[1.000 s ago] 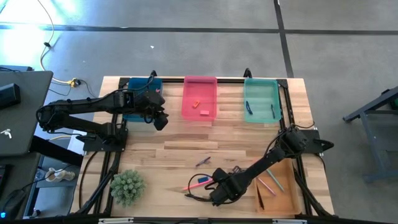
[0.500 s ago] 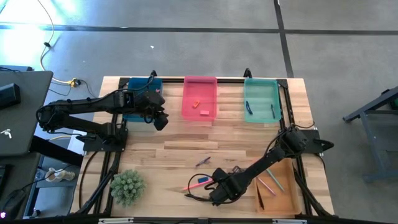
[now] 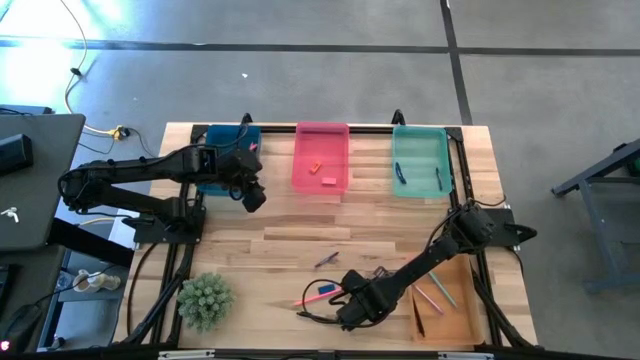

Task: Sort crayons/erasers/pens/pencils in bins
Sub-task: Put the green eraser into the pink bin

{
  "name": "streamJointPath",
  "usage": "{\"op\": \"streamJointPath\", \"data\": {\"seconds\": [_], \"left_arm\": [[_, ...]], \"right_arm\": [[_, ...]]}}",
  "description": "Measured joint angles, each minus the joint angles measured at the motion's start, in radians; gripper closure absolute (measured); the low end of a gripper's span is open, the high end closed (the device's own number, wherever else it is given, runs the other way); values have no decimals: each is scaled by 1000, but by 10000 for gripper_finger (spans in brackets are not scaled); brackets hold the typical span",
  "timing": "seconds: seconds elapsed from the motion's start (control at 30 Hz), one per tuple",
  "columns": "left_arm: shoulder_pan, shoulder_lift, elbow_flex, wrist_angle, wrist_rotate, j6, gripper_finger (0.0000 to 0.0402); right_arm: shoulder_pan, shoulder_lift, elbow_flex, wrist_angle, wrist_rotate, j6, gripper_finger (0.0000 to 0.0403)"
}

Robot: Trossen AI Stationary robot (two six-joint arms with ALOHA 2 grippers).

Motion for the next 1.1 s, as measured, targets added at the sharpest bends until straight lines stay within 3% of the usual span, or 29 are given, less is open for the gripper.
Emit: {"op": "streamJointPath", "data": {"seconds": [0.57, 1.1], "left_arm": [[0, -1, 0, -56, 45, 49, 227], [17, -94, 0, -128, -90, 66, 227]], "right_arm": [[-45, 8, 262, -125, 63, -148, 343], [-274, 5, 565, -386, 216, -487, 343]]}}
